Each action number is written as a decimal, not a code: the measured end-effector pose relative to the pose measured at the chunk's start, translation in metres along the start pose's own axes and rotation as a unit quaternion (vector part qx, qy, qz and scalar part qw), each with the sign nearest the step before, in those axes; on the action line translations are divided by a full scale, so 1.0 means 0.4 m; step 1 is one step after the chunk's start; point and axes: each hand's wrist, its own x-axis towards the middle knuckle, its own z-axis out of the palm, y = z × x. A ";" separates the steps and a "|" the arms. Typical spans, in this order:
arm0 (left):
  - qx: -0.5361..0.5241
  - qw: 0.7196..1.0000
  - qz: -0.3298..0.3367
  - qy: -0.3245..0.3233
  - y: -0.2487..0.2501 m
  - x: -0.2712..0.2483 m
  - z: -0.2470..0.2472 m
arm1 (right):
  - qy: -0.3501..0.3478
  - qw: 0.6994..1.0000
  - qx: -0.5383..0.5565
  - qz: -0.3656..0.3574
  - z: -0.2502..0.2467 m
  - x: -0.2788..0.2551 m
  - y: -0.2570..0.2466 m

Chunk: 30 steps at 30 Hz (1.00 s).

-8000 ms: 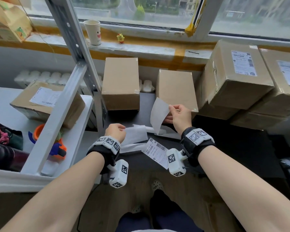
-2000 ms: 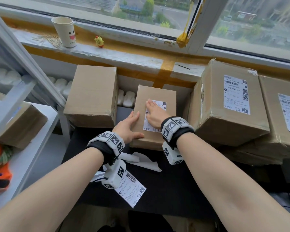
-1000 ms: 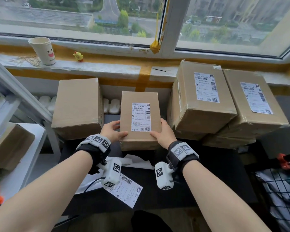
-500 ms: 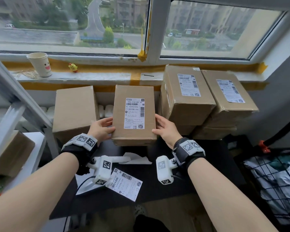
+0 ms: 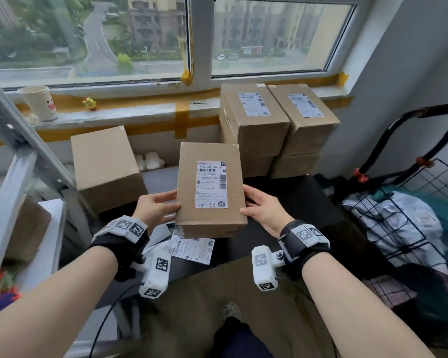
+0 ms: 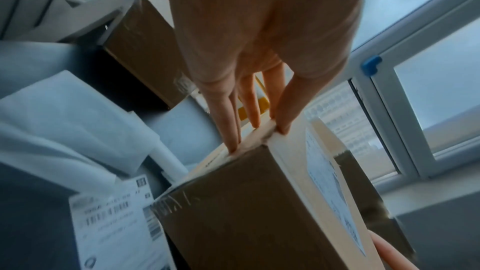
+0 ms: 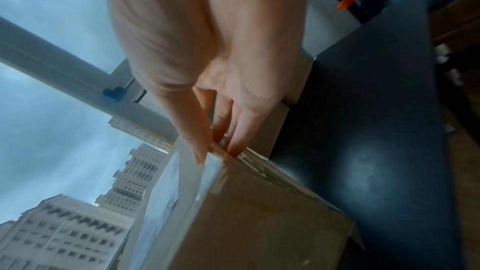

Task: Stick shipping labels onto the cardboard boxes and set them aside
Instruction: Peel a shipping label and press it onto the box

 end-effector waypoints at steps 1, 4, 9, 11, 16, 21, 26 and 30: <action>0.005 1.000 -0.006 -0.012 -0.011 -0.007 0.014 | 0.007 1.000 0.005 0.010 -0.017 -0.019 0.010; 0.020 0.998 -0.030 -0.048 -0.043 -0.016 0.065 | 0.031 0.998 0.032 0.043 -0.076 -0.068 0.041; 0.027 0.994 -0.050 -0.092 -0.085 -0.013 0.173 | 0.059 0.993 0.046 0.090 -0.179 -0.135 0.072; 0.018 0.993 -0.056 -0.103 -0.095 -0.011 0.227 | 0.068 0.991 0.045 0.104 -0.225 -0.146 0.078; 0.019 0.991 -0.074 -0.111 -0.129 0.029 0.366 | 0.085 0.988 0.050 0.118 -0.364 -0.121 0.080; 0.005 0.993 -0.075 -0.094 -0.140 0.059 0.496 | 0.071 0.988 0.046 0.129 -0.494 -0.047 0.065; -0.009 0.996 -0.077 -0.047 -0.145 0.091 0.586 | 0.057 0.987 0.005 0.147 -0.581 0.033 0.052; 0.004 0.997 -0.068 -0.023 -0.150 0.098 0.618 | 0.059 0.985 -0.027 0.159 -0.608 0.063 0.057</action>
